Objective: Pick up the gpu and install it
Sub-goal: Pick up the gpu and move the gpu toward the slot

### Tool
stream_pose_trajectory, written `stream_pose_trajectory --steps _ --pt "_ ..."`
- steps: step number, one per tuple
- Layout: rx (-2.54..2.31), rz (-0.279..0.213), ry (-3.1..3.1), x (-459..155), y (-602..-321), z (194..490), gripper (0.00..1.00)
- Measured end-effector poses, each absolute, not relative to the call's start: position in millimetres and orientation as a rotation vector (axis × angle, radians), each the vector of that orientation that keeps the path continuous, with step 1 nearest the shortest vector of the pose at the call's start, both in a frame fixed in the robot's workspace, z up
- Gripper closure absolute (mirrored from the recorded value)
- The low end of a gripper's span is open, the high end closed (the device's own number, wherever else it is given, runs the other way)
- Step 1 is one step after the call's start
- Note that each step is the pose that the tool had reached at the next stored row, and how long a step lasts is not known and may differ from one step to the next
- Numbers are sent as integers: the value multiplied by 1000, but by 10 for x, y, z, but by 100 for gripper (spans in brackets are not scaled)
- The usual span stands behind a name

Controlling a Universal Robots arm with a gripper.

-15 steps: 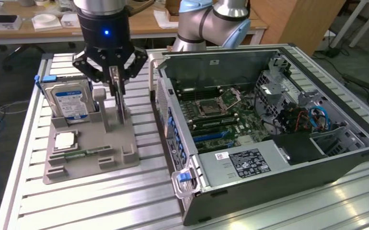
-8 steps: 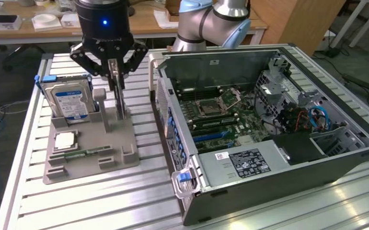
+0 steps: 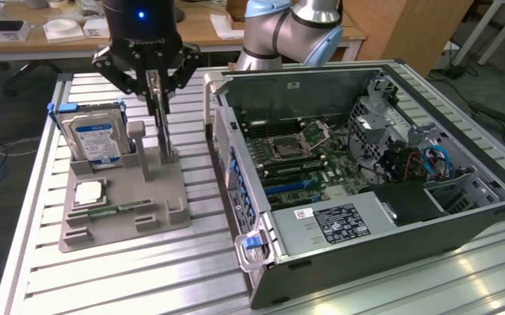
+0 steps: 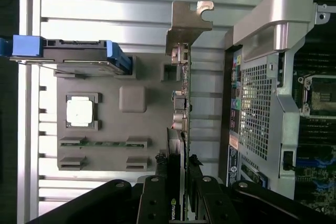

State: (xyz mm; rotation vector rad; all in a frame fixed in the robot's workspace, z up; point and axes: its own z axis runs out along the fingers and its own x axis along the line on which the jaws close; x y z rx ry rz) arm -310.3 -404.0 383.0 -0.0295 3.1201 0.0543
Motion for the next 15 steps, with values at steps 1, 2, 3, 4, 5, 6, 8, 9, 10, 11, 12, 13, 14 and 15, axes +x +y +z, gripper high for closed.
stream_pose_trajectory --steps 1,2,3,4,5,6,8,9,10,11,12,13,14,15 --pt "-29 54 3120 -3103 -4040 3851 74" --pt "-29 54 3120 -3103 -4040 3871 74" --pt "-30 54 3120 -3103 -4040 3892 74" --pt "-29 54 3120 -3103 -4040 3912 74" --pt "-29 54 3120 -3102 -4040 3931 74" --pt "-29 54 3120 -3103 -4040 3951 74" --pt "-29 54 3120 -3103 -4040 3988 74" --pt "-30 54 3120 -3103 -4040 4007 74" --pt "-30 54 3120 -3103 -4040 4024 74" --pt "-29 54 3120 -3103 -4040 4042 74" --pt "-29 54 3120 -3103 -4040 4060 74" --pt "-29 54 3120 -3103 -4040 4078 74" --pt "-30 54 3120 -3103 -4040 4095 74" --pt "-30 54 3120 -3103 -4040 4111 74"
